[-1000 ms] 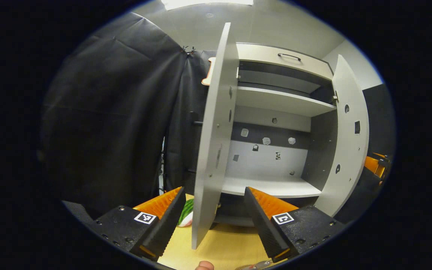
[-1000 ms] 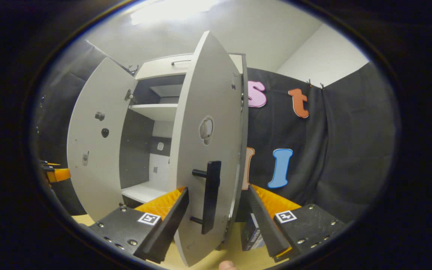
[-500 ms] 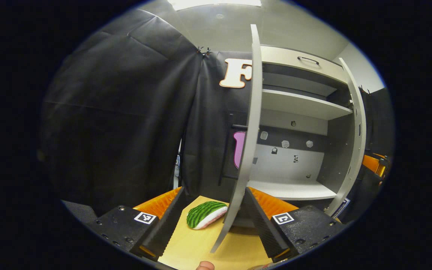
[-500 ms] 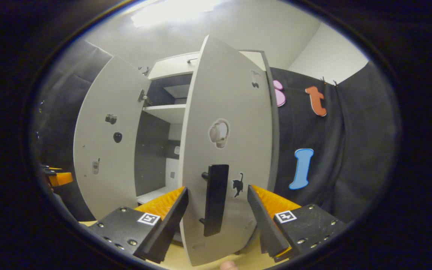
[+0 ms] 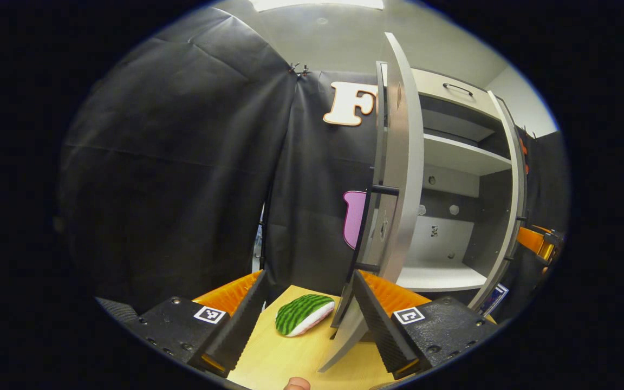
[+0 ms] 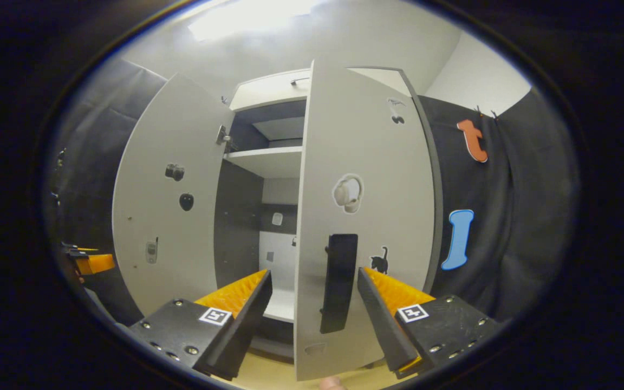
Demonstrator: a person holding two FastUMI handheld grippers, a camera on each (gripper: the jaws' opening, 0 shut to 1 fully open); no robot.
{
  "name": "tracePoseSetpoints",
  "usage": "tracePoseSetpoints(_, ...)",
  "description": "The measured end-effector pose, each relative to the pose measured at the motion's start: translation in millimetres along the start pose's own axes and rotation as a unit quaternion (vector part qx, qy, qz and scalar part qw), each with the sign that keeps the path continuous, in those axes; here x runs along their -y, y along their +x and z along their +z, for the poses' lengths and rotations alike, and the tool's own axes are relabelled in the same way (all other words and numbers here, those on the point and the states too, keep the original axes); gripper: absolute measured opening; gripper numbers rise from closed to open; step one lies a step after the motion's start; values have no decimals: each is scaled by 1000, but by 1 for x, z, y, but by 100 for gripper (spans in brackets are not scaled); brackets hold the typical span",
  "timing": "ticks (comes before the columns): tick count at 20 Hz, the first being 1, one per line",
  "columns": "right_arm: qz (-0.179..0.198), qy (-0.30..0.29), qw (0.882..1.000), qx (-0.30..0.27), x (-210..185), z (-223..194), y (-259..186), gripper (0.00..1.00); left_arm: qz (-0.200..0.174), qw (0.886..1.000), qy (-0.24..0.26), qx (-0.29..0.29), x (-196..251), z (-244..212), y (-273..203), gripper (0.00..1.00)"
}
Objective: Grasp the bottle in the cabinet with the left hand and place it on the coaster, then close the right door with the right hand and the left door with the left hand.
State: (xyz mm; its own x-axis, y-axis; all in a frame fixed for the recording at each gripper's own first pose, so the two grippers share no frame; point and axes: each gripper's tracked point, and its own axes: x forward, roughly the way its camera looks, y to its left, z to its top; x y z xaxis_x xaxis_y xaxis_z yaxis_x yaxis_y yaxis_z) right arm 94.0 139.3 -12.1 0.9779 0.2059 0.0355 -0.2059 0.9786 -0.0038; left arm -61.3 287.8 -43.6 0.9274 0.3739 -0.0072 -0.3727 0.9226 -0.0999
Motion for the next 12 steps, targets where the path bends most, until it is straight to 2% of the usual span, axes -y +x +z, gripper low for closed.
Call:
tracePoseSetpoints(3, -14, 4, 1000, 2, 0, 0, 1, 95, -22, 1000, 10, -6, 6, -1, 12, 96)
tracePoseSetpoints(4, -19, 5, 1000, 1, 1, 0, 1, 96, -29, 999, 13, -6, 8, -1, 15, 94)
tracePoseSetpoints(7, -30, 8, 1000, -1, 3, 0, 2, 96, -48, 999, 20, -5, 13, 1, 21, 96)
tracePoseSetpoints(9, -36, 6, 999, -2, 6, -1, 1, 93, -50, 998, 26, -6, 13, 1, 23, 93)
tracePoseSetpoints(10, -38, 4, 999, -2, 7, -2, 1, 99, -52, 998, 27, -7, 13, 1, 25, 93)
tracePoseSetpoints(12, -41, 1, 999, -4, 9, -3, 0, 95, -57, 998, 21, -8, 13, 0, 25, 93)
